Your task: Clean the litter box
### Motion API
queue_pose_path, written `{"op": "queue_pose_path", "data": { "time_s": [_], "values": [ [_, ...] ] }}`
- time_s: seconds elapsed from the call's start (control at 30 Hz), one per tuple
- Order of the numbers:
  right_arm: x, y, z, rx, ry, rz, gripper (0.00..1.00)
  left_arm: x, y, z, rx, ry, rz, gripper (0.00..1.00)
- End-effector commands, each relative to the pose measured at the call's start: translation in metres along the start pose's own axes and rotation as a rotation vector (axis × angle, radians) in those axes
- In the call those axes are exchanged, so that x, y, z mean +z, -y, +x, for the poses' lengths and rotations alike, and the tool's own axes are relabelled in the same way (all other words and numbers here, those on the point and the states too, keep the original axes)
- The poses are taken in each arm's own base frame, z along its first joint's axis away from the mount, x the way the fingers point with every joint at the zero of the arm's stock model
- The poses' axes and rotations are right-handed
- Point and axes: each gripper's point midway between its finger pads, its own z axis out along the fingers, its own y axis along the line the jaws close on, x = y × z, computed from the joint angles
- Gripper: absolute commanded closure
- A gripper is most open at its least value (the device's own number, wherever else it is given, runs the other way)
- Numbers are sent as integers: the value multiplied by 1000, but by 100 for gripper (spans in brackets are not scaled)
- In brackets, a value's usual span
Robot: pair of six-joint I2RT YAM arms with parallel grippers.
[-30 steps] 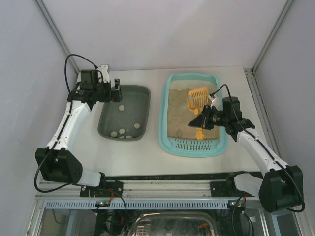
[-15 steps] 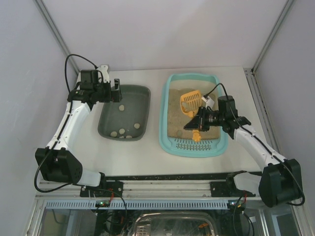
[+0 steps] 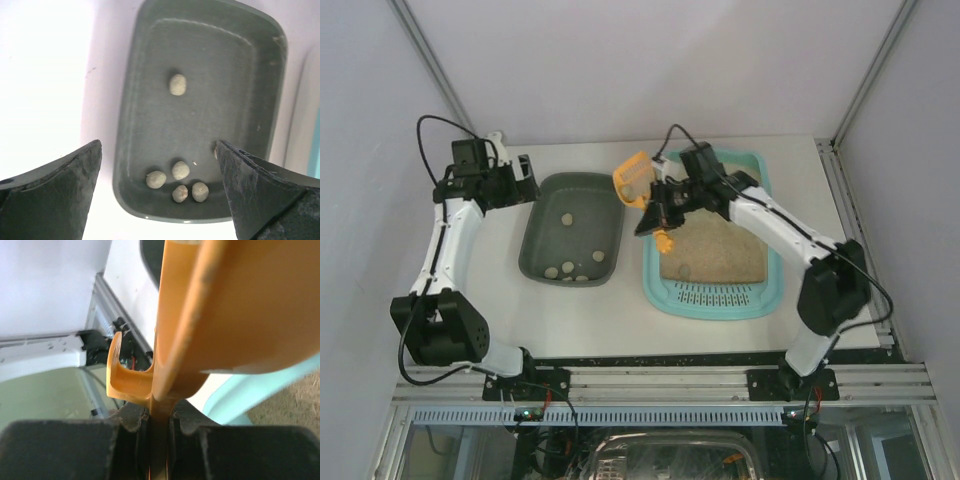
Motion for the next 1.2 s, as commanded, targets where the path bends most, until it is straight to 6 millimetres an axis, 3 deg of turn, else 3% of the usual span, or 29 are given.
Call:
{"op": "queue_pose_path", "data": {
  "time_s": [0.0, 0.17, 0.3, 0.53, 0.83, 0.97, 1.03, 1.1, 1.17],
  "values": [
    [35, 16, 8, -171, -146, 224, 100, -14, -30, -26, -106, 59, -38, 0],
    [76, 34, -15, -429, -156, 554, 100, -27, -48, -38, -151, 129, -32, 0],
    [94, 65, -20, -546, -137, 814, 100, -32, -54, -39, -136, 150, -59, 0],
    [81, 96, -28, -699, -111, 1115, 100, -21, -64, -30, -225, 142, -107, 0],
    [100, 97, 5, -811, -169, 1178, 100, 11, -60, -30, -405, 114, -80, 0],
    [89, 83, 6, -842, -148, 1198, 100, 17, -49, -34, -395, 104, -48, 0],
    [82, 66, 7, -832, -146, 1142, 100, 17, -44, -38, -379, 105, -40, 0],
    [73, 29, 8, -837, -155, 997, 100, 15, -38, -41, -344, 110, -39, 0],
    [48, -13, 5, -790, -94, 881, 100, 11, -30, -42, -278, 103, -49, 0]
  ]
}}
